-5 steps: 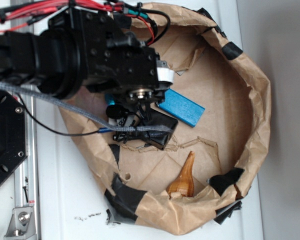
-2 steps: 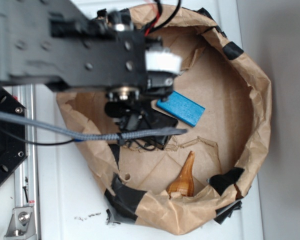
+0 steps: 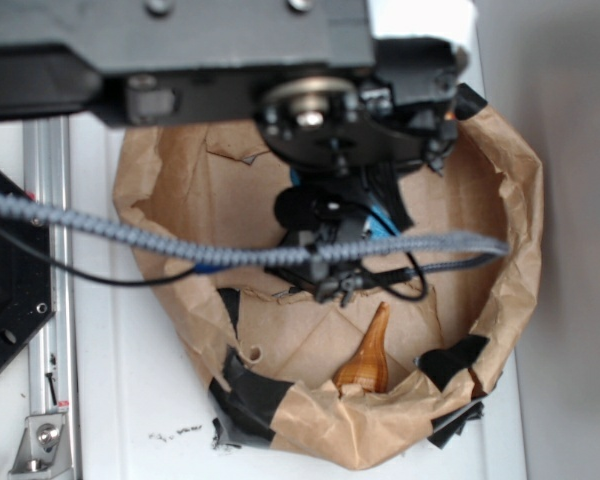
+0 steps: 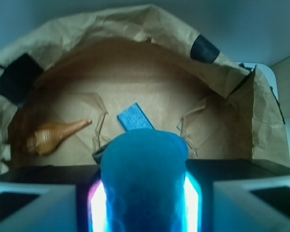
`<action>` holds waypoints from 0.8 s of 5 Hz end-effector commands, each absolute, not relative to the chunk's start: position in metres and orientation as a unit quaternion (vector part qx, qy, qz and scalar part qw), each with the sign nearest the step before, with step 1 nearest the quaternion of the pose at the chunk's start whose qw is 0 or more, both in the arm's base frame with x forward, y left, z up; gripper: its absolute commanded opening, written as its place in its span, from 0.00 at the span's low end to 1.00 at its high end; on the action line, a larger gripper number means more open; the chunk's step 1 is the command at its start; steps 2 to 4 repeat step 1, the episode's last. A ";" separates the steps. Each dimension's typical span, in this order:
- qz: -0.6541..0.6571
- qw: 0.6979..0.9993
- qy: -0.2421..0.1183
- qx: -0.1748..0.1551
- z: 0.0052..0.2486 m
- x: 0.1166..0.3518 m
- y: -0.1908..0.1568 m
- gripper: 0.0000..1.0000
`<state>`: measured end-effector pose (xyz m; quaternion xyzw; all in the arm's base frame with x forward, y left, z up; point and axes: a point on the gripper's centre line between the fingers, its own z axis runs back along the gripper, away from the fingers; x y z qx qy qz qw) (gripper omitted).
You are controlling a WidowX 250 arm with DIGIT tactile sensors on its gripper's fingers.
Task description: Grab the blue ball.
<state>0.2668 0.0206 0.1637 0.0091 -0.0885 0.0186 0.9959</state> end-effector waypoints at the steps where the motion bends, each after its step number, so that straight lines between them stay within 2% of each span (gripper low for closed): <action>1: -0.025 0.984 -0.174 0.034 0.164 0.255 0.012 0.00; 4: -0.025 0.984 -0.174 0.034 0.164 0.255 0.012 0.00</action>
